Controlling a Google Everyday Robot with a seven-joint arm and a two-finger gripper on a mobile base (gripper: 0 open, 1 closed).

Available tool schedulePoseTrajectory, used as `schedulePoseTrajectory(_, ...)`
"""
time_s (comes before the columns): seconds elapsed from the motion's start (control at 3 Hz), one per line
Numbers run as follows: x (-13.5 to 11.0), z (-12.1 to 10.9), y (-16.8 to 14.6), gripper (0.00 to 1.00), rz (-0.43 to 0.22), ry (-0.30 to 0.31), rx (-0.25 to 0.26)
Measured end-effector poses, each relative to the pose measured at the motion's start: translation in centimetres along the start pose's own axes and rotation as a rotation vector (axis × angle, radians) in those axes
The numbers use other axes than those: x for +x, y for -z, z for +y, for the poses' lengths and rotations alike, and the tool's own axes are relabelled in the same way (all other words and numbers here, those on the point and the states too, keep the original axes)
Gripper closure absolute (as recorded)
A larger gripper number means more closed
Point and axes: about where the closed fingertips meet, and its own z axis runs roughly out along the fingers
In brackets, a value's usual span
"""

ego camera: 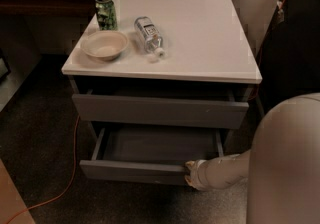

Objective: Open middle drawer

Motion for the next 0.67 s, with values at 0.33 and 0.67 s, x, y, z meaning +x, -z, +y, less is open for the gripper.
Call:
schedulePoseTrajectory(0.33,-1.41,0.48,0.79,0.99,-0.004,-0.005,0.014)
schedulePoseTrajectory(0.67,-1.23,0.47,0.86,0.77,-0.004,-0.005,0.014)
